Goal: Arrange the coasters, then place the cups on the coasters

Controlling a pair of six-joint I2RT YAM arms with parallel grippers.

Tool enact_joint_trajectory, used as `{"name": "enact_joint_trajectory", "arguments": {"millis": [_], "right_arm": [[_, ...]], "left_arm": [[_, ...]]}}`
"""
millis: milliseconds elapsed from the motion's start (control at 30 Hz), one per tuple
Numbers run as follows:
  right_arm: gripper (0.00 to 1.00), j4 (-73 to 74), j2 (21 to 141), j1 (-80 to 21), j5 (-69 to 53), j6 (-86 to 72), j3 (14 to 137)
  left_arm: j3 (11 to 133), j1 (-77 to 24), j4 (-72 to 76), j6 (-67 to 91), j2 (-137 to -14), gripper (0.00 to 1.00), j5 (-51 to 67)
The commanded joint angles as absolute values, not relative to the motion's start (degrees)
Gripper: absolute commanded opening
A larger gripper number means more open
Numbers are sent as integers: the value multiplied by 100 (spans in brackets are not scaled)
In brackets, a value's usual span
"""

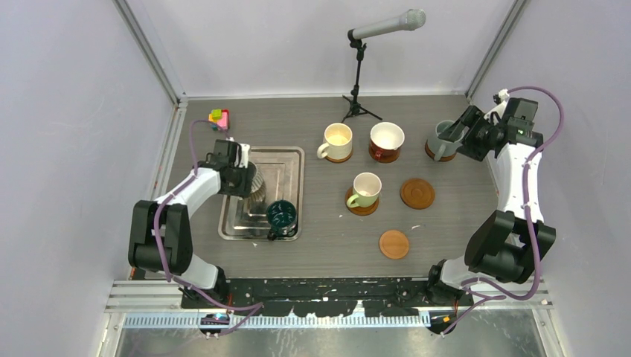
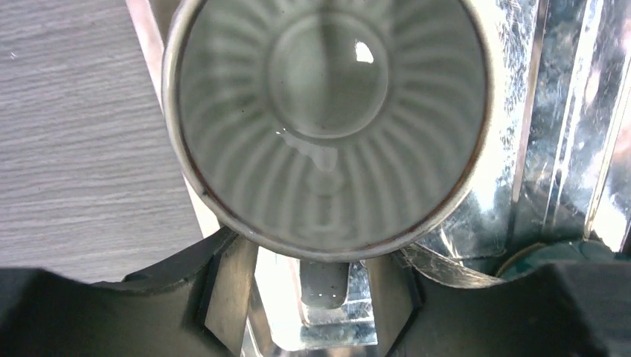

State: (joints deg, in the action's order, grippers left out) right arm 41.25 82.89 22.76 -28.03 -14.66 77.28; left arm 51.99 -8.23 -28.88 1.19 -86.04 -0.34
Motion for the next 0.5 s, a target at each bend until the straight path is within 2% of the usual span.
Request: {"name": "enact_joint_trajectory", "arguments": {"millis": [0, 200, 367, 467], "right_arm": [[76, 4008, 8200, 2316, -2943, -1408, 7689], [76, 3918, 8191, 2329, -2954, -1451, 7568], [76, 3889, 8162, 2351, -2979, -1449, 7472], [76, 3841, 8100, 2377, -3024, -1449, 7383]], "left_arm": [[5123, -721, -1961, 26, -8426, 53, 238], [5153, -705, -1870, -163, -8584, 34, 43], [5239, -694, -1915, -126, -8346, 1, 89], [5476, -694, -2040, -172, -8159, 0, 44]]}}
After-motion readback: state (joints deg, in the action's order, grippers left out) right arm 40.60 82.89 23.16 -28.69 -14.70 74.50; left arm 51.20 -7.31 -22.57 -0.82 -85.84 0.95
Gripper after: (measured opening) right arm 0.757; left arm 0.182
